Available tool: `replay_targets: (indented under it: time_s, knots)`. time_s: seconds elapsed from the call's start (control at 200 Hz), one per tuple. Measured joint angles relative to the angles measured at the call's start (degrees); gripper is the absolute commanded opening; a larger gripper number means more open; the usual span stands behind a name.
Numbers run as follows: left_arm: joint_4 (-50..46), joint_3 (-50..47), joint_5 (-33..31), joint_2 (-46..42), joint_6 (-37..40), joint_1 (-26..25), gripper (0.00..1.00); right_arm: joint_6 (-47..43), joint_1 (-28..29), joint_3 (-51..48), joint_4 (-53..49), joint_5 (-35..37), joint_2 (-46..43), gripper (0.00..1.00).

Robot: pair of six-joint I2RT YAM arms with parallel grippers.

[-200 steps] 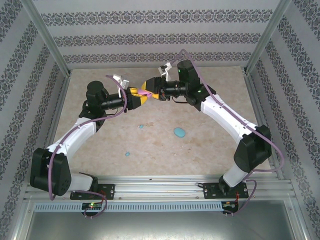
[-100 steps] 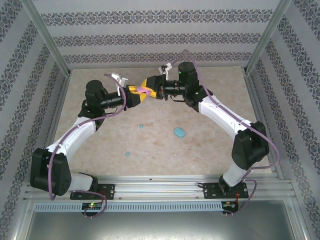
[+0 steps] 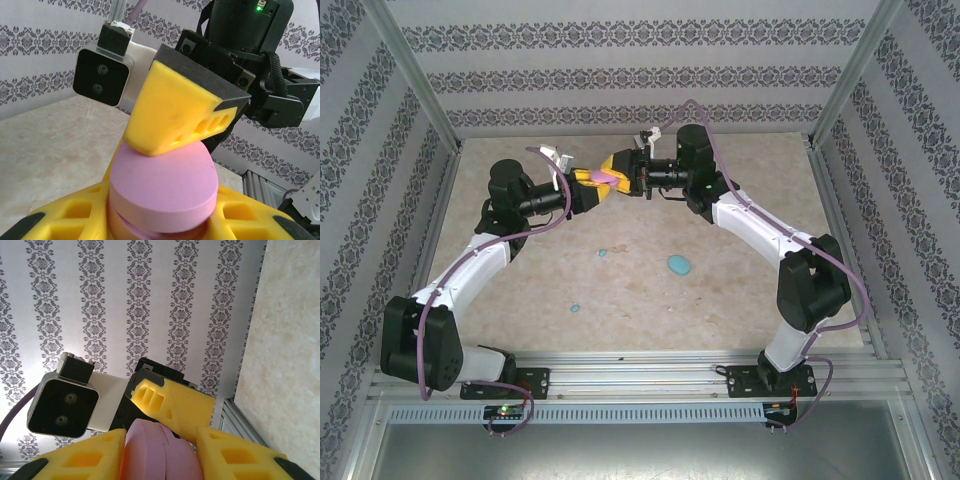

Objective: Insert wireless bluetooth earbuds into charging case

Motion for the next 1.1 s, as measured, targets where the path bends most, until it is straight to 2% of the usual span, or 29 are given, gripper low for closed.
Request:
replay_targets:
  time_s: [0.575,0.859,1.099]
  knots:
    - [-1.2,1.0,0.3,0.1,0.9,0.0,0.51,2.3,-0.3,0.0,1.9,-1.0,0.7,0.15]
    - [-3.1,1.6,1.1,0.0,2.4,0.0,0.65,2.7,-0.4,0.0,2.3,-1.3,1.1,0.13]
    - [-9.7,1.7,-0.2,-3.5,6.9,-0.1,0.76,0.3,-0.7,0.0,1.3,-1.8,1.3,0.12]
